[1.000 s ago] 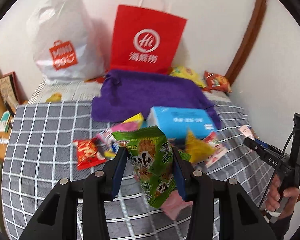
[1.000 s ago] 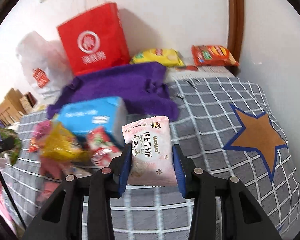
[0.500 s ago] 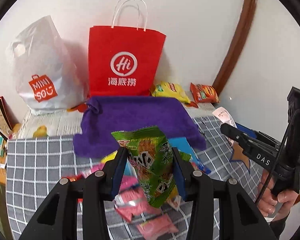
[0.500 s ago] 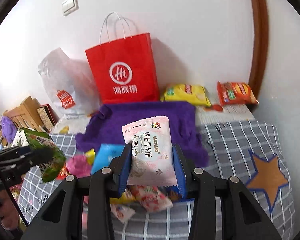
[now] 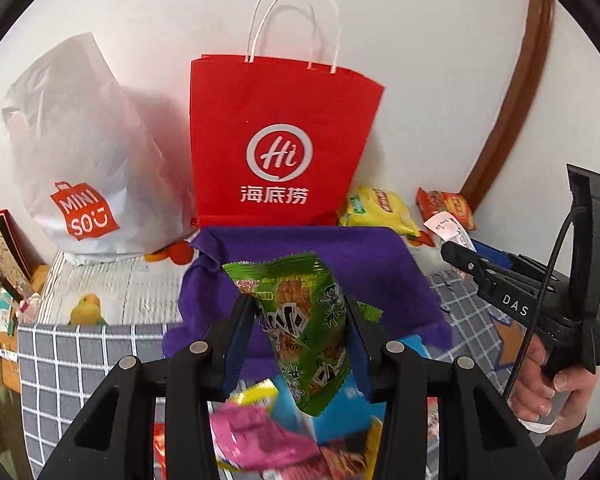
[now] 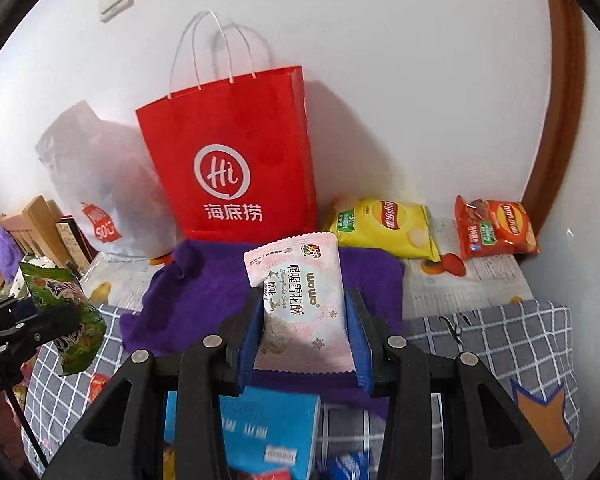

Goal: Organize snacks
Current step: 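Lift and carry both held packets toward the purple towel, then open the left tool over the towel while the right tool releases the pink packet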

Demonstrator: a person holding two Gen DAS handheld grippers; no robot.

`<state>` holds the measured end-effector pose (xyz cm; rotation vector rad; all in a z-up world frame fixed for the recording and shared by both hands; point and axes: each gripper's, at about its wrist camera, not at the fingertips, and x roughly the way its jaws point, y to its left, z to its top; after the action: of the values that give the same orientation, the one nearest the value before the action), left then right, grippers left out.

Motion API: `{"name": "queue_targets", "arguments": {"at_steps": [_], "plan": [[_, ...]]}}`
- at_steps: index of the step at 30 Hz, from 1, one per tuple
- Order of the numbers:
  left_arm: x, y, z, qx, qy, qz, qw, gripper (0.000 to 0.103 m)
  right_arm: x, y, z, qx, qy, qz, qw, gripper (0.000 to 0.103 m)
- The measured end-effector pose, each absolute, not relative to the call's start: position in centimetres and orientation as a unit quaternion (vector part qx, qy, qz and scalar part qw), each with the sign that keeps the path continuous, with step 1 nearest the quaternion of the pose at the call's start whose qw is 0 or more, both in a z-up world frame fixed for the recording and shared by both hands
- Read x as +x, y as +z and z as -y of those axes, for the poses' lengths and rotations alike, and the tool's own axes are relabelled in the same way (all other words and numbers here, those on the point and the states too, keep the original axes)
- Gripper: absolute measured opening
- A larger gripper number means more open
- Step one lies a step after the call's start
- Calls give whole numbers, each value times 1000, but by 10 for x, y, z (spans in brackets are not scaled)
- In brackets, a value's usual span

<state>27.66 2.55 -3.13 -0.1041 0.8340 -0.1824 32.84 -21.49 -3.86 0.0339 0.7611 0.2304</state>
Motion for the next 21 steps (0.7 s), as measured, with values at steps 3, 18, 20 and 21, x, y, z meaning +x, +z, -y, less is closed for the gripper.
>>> {"name": "queue_targets", "arguments": {"at_steps": [3, 18, 20, 21], "plan": [[294, -35, -26, -50, -88, -405, 909, 42, 349, -47, 212, 12, 113, -377, 919, 40], [371, -89, -52, -63, -70, -439, 894, 42, 416, -103, 213, 7, 119, -419, 900, 40], [376, -100, -54, -67, -71, -447, 889, 42, 421, -118, 216, 13, 121, -433, 893, 40], [379, -105, -53, -67, -70, -453, 886, 41, 424, -123, 215, 12, 123, -441, 889, 40]]}}
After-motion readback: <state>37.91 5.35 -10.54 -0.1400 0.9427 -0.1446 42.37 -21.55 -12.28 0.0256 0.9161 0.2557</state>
